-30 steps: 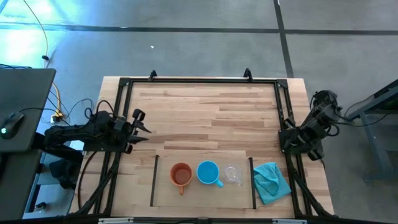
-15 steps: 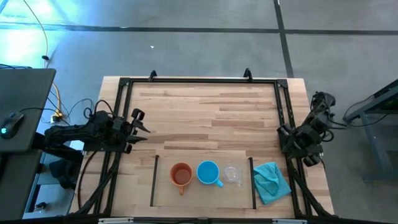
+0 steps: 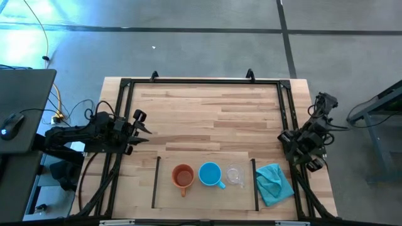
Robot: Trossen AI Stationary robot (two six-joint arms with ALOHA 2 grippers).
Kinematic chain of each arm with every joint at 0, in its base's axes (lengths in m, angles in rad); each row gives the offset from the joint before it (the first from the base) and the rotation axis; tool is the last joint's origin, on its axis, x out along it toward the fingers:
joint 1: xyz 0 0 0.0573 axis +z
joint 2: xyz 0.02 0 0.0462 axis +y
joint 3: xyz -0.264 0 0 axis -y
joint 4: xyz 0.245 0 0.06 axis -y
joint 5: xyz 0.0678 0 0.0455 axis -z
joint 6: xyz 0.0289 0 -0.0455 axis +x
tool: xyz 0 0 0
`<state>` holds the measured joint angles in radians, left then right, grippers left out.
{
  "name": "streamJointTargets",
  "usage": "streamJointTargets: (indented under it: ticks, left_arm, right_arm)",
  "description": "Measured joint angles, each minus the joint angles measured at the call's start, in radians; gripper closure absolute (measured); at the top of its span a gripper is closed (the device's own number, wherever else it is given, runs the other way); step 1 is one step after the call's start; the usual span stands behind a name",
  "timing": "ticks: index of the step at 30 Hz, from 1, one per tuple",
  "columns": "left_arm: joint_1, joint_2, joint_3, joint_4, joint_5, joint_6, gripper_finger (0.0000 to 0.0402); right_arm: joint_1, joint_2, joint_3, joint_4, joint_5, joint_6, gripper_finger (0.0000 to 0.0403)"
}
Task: Stack small to large cups/mugs on shelf
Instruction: Return to Home Position
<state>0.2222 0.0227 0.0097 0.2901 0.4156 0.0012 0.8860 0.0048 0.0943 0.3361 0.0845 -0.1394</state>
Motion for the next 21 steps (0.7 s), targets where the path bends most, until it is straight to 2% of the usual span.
streamJointTargets:
  ticks: [10,21]
  left_arm:
    - [0.0,0.0,0.0,-0.001,0.0,-0.006,0.0277]
    - [0.0,0.0,0.0,-0.001,0.0,-0.006,0.0277]
  right_arm:
    - [0.0,0.0,-0.03,0.047,-0.024,0.046,0.0281]
    - [0.0,0.0,-0.03,-0.023,-0.111,0.09,0.0281]
